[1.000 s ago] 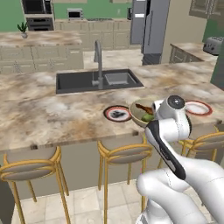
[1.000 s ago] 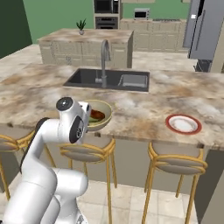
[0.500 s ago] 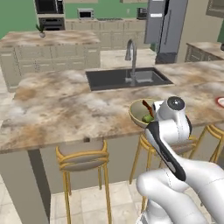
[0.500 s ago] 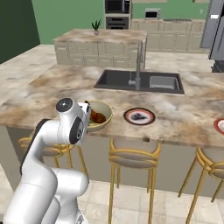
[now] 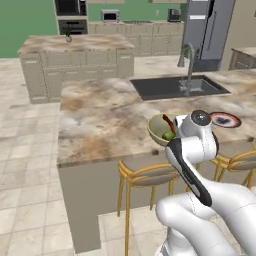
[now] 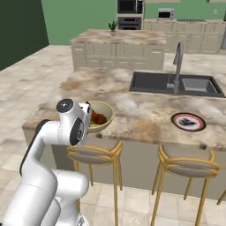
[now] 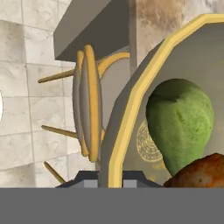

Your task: Pick the chicken drumstick and cucumber from their plates and place them in the bowl. Then put the bowl in the fridge.

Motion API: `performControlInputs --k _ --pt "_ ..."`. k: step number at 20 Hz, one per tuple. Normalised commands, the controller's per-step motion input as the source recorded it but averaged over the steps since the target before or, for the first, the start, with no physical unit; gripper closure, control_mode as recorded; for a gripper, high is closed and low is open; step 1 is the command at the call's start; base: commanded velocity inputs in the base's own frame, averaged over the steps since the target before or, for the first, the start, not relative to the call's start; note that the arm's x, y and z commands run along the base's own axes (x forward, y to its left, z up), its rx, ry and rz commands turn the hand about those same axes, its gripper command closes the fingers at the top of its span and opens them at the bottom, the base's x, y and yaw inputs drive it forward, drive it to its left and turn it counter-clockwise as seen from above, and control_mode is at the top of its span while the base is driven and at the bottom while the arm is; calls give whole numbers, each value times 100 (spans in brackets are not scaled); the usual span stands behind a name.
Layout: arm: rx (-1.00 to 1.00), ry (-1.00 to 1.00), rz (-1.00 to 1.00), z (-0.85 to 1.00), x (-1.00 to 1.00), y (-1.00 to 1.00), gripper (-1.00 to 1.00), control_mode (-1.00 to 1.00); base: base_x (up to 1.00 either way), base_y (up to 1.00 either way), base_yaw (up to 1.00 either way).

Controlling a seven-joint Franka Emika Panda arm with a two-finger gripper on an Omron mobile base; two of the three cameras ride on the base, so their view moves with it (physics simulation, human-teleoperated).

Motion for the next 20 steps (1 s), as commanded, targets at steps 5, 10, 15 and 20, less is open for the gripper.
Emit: performControlInputs --k 5,10,15,20 --pt "0 0 0 0 0 0 100 100 18 94 0" --pt "0 0 0 0 0 0 100 100 19 94 0" --pt "0 0 0 0 0 0 100 100 20 94 0" --pt "0 0 0 0 0 0 100 100 27 94 0"
